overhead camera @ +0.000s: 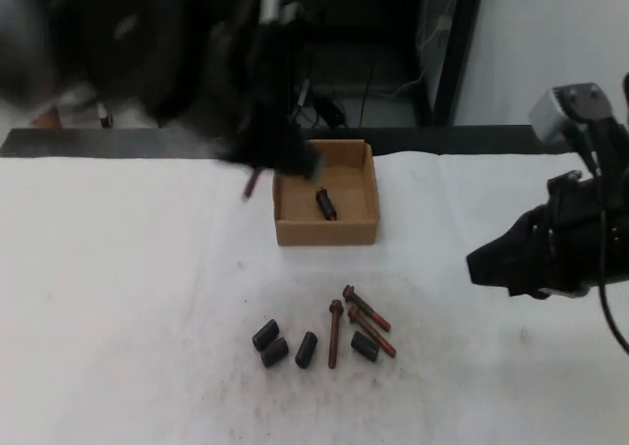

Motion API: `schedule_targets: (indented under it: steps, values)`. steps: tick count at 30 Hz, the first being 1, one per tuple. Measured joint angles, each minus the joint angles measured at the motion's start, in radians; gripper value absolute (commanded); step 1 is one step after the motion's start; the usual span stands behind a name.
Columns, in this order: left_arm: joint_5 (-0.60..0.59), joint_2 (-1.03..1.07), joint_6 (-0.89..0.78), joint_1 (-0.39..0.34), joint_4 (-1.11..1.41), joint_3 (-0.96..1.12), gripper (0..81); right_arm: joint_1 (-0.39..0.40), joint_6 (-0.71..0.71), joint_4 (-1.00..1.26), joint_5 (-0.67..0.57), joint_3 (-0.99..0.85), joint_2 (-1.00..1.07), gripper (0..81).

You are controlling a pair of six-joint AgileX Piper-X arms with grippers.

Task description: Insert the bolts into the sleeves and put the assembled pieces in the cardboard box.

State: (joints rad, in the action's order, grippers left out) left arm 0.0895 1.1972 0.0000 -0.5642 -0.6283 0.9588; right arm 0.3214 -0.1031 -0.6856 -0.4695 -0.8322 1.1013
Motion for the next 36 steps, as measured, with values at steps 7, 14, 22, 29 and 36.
schedule_targets:
  steps: [7,14,22,29,36]
  values:
    - [-0.067,-0.222,-0.087,0.014,0.126,-0.307,0.3,0.095,-0.013,0.125,0.0,0.0,0.072,0.8]
    - [-0.115,-0.392,-0.108,0.014,0.25,-0.478,0.3,0.196,-0.027,0.162,0.045,-0.052,0.259,1.2]
    - [-0.112,-0.395,-0.108,0.014,0.262,-0.485,0.3,0.264,-0.145,0.146,0.075,-0.157,0.416,37.5]
    - [-0.077,-0.395,-0.083,0.014,0.262,-0.486,0.3,0.276,-0.225,0.135,0.168,-0.237,0.529,36.3]
    - [-0.035,-0.395,-0.013,0.014,0.262,-0.486,0.3,0.276,-0.471,0.017,0.337,-0.281,0.67,36.3]
